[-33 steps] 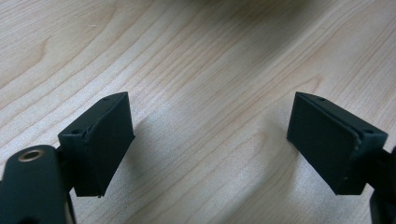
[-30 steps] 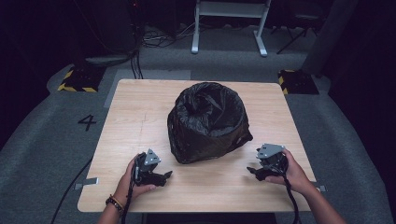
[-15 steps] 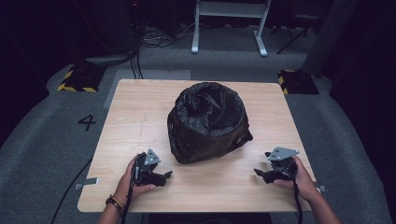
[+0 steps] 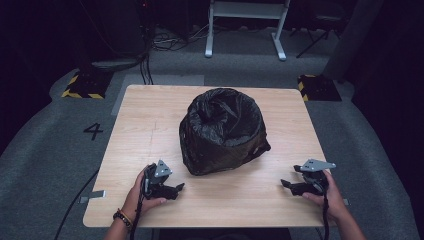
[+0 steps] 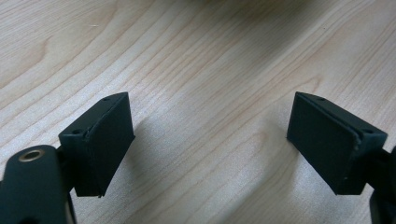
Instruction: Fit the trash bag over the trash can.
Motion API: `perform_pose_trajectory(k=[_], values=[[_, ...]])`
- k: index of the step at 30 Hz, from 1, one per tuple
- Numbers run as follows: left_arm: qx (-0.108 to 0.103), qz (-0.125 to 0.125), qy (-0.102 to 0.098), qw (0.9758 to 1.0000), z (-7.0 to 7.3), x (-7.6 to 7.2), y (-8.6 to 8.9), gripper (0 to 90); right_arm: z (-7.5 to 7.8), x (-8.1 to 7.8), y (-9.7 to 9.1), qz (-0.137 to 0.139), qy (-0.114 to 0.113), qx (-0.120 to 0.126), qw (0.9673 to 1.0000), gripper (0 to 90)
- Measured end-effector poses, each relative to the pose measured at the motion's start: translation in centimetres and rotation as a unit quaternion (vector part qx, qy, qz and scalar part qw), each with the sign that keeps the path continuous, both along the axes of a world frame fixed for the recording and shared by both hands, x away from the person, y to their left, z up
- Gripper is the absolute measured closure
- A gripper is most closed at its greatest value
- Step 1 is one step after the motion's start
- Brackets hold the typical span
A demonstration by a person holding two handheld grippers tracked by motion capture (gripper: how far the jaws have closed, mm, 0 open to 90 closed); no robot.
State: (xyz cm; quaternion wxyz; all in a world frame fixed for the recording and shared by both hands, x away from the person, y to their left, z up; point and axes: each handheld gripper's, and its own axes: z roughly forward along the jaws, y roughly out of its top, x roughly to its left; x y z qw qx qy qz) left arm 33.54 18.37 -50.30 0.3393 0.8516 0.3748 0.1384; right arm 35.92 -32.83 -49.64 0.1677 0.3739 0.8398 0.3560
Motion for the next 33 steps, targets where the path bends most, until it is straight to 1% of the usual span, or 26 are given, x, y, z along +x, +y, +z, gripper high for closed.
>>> perform_pose_trajectory(k=[3, 6, 8, 11, 14, 18, 26, 33], values=[[-0.001, 0.0, 0.001, 1.0, 0.0, 0.0, 0.0, 14.7, -0.2, -0.1, -0.9, -0.016, 0.004, 0.016, 0.9997, 19.4], [-0.001, 0.001, 0.001, 1.0, 0.0, 0.0, 0.0, 14.7, -0.4, -0.2, -1.6, -0.032, 0.005, 0.02, 0.9993, 19.2], [-0.002, -0.001, 0.001, 1.0, 0.0, 0.0, 0.0, 14.7, -0.6, -0.3, -1.9, -0.039, 0.0, 0.02, 0.999, 19.3], [0.0, -0.004, 0.0, 1.0, 0.0, 0.1, 0.0, 14.7, -0.6, -0.5, -2.2, -0.045, -0.003, 0.017, 0.9988, 19.3], [0.0, -0.006, 0.001, 1.0, 0.0, 0.2, 0.0, 14.4, -0.6, -0.5, -2.6, -0.051, -0.003, 0.01, 0.9986, 15.4], [-0.001, -0.007, 0.003, 1.0, 0.0, 0.2, -0.1, 14.2, -0.7, -0.4, -3.0, -0.053, -0.002, 0.008, 0.9985, 14.6], [0.0, -0.007, 0.003, 1.0, 0.0, 0.2, -0.1, 14.2, -0.7, -0.2, -2.9, -0.056, 0.0, 0.007, 0.9984, 11.9], [0.001, -0.008, 0.002, 1.0, 0.0, 0.3, -0.1, 14.0, -0.7, -0.1, -2.9, -0.05, 0.0, 0.007, 0.9987, 11.5]])
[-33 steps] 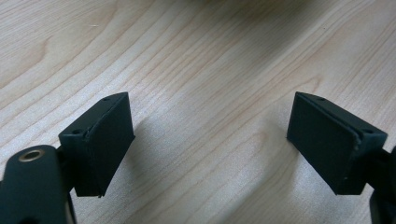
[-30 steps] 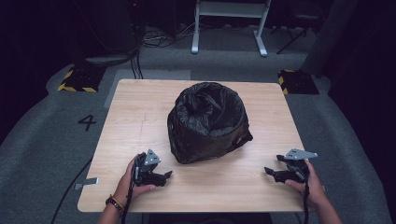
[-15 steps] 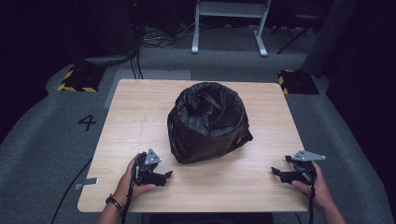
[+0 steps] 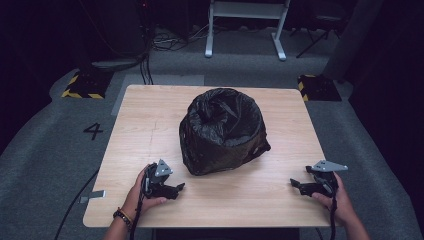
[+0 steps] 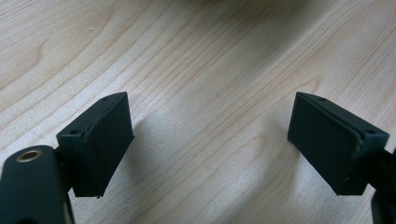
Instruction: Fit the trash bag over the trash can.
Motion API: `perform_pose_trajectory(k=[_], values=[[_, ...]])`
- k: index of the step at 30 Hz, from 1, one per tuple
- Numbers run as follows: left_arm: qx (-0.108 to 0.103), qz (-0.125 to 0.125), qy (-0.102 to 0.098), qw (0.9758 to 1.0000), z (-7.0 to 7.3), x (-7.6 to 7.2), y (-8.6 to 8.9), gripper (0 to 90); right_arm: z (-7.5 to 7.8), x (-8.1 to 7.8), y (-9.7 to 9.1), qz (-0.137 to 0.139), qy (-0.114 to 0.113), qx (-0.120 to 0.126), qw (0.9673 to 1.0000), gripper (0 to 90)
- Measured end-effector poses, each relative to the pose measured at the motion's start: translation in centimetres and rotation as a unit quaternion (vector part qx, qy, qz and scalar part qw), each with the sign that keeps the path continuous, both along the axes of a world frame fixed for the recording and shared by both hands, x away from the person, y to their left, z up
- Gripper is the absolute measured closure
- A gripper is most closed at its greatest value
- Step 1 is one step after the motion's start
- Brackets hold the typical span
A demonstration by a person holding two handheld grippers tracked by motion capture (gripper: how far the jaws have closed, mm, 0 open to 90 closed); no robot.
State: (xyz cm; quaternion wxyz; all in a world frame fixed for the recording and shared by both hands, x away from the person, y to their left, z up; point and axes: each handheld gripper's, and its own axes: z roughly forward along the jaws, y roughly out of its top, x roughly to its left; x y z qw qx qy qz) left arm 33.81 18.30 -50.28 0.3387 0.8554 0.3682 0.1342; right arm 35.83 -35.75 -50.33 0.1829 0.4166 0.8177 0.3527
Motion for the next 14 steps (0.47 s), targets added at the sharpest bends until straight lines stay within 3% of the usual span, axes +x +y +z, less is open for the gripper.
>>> perform_pose_trajectory(k=[14], values=[[-0.001, -0.001, 0.001, 1.0, -0.03, 0.41, -0.19, 12.7, -0.01, 0.06, 0.01, 0.001, -0.001, 0.0, 1.0, 11.5]])
